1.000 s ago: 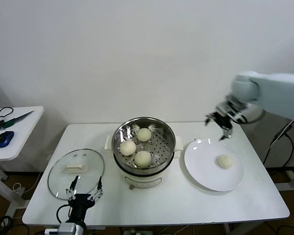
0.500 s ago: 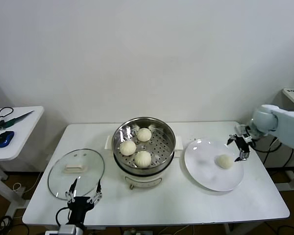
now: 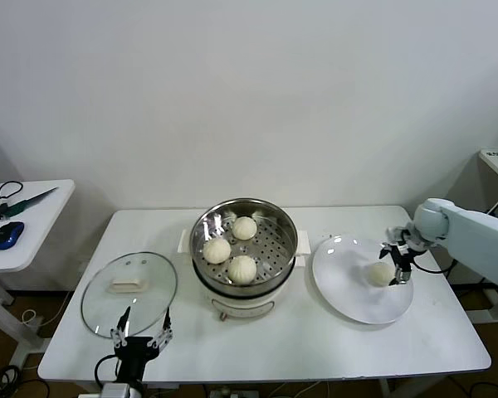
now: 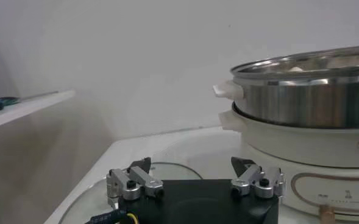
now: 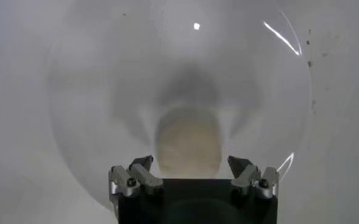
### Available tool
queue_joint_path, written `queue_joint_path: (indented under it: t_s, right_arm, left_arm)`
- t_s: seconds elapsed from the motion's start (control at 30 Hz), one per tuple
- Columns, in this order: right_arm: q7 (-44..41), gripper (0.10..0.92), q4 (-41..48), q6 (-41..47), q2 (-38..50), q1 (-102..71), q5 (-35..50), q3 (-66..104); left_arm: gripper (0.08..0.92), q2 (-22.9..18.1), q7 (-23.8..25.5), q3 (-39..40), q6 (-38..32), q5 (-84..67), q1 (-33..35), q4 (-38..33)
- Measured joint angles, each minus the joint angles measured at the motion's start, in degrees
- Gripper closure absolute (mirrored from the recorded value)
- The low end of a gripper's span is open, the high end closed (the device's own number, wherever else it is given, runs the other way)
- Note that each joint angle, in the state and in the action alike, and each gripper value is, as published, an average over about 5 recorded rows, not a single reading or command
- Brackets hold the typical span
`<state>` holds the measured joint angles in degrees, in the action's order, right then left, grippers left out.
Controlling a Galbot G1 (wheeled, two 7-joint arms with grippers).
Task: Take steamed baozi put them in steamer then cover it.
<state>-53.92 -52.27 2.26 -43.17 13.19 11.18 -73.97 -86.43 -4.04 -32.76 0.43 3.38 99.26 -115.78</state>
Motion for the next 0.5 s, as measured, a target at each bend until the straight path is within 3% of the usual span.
queue_joint_path:
  t_s: [0.13, 0.33, 0.5]
  right_arm:
    - [-0.22, 0.220, 1.37, -0.15, -0.76, -1.08, -0.56, 0.92]
    - [-0.76, 0.340, 2.10, -0.16, -1.20, -1.51, -0.42, 1.47]
    - [-1.10, 0.371, 1.57, 0.12, -0.99, -0.64, 0.82, 0.84]
  left_arm:
    - [0.177, -0.07, -0.01, -0.06, 0.00, 0.00, -0.01, 0.01]
    - [0.177, -0.07, -0.02, -0.21, 0.04, -0.05, -0.12, -0.11]
    - [0.177, -0.07, -0.06, -0.23, 0.02, -0.07, -0.02, -0.29]
